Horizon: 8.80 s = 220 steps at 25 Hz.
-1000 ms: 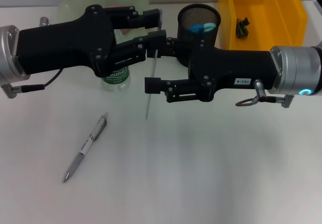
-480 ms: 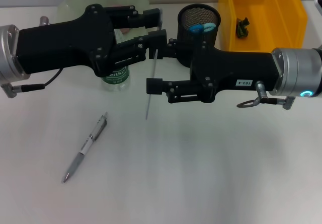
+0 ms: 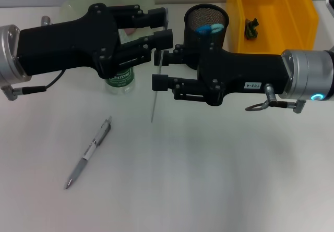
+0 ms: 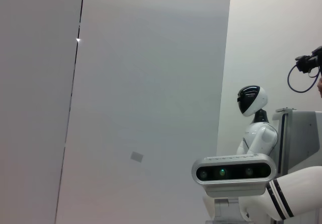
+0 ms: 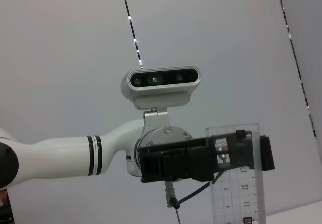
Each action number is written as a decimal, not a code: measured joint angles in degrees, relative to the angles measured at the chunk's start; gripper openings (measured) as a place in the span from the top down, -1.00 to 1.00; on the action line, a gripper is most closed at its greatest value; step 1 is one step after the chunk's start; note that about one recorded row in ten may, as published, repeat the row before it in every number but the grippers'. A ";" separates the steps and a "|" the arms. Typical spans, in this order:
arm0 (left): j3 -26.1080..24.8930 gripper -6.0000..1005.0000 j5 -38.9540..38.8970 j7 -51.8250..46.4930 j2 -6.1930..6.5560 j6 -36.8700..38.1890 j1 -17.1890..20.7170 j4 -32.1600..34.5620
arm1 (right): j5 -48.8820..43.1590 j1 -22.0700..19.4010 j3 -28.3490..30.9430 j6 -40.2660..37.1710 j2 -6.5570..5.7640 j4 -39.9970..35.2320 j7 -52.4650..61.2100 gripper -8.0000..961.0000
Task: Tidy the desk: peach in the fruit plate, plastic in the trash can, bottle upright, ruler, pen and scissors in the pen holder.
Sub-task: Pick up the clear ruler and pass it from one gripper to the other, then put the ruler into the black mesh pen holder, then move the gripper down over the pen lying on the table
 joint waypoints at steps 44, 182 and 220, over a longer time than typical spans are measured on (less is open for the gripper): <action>0.35 0.05 -0.02 -0.21 0.00 -0.07 -0.09 0.34 | 0.65 -0.01 -0.02 -0.02 0.01 0.01 -0.76 0.18; -8.45 -0.45 27.45 -23.45 1.18 -5.62 3.14 4.43 | 28.28 -15.33 0.30 12.31 -0.12 0.43 -18.63 -0.26; 18.26 -0.45 62.54 -63.79 -0.53 -13.55 -7.81 15.35 | 28.65 -14.54 1.43 14.03 -0.27 4.81 -20.38 -0.26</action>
